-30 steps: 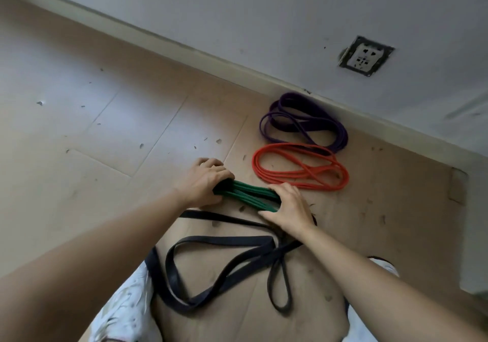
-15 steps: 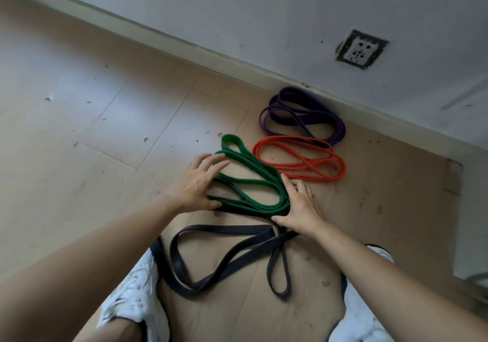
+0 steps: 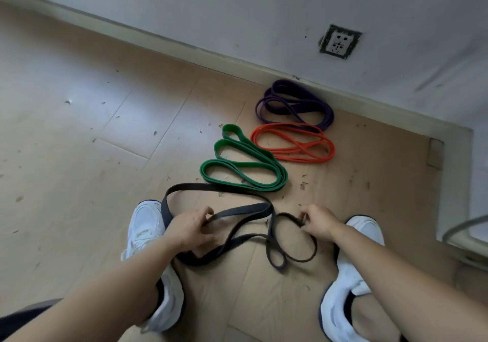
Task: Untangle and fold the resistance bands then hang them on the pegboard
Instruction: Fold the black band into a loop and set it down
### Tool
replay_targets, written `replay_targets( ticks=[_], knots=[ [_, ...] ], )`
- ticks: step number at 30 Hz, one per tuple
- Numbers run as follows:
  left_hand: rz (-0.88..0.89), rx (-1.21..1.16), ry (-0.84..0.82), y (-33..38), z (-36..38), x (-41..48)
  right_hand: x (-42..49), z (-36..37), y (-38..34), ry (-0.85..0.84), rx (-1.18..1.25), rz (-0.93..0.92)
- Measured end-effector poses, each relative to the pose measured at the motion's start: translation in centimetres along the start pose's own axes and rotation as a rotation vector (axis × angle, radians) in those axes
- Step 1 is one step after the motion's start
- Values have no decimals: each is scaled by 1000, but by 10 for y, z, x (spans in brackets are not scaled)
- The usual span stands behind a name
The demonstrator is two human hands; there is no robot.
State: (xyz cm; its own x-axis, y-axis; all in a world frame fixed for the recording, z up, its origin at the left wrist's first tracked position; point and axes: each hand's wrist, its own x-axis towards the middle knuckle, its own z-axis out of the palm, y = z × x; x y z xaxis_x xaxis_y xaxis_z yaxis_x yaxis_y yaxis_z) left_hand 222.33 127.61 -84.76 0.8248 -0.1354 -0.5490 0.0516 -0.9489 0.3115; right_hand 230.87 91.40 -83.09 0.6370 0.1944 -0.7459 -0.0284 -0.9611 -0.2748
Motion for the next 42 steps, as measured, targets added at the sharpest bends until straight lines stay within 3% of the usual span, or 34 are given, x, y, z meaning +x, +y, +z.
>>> replay_targets(
  ticks=[3, 6, 11, 18, 26, 34, 42],
  knots=[
    [121, 80, -95, 19, 7, -11, -14, -4, 6, -128, -72, 34],
    [238, 110, -114, 43, -12, -19, -28, -19, -5, -84, -84, 3],
    [325, 117, -108, 90, -84, -39, -61, -63, -68, -49, 225, -257],
    [452, -260, 64, 145, -208, -107, -140, -111, -143, -240, 240, -548],
    [398, -487, 334, 157, -287, -165, -227, -162, -153, -8, 403, -632],
    [582, -787, 411, 213, -367, -229, -319, -232, -157, 49, 466, -741],
    [737, -1126, 507, 268, -424, -276, -409, -282, -190, 253, 600, -887]
  ],
)
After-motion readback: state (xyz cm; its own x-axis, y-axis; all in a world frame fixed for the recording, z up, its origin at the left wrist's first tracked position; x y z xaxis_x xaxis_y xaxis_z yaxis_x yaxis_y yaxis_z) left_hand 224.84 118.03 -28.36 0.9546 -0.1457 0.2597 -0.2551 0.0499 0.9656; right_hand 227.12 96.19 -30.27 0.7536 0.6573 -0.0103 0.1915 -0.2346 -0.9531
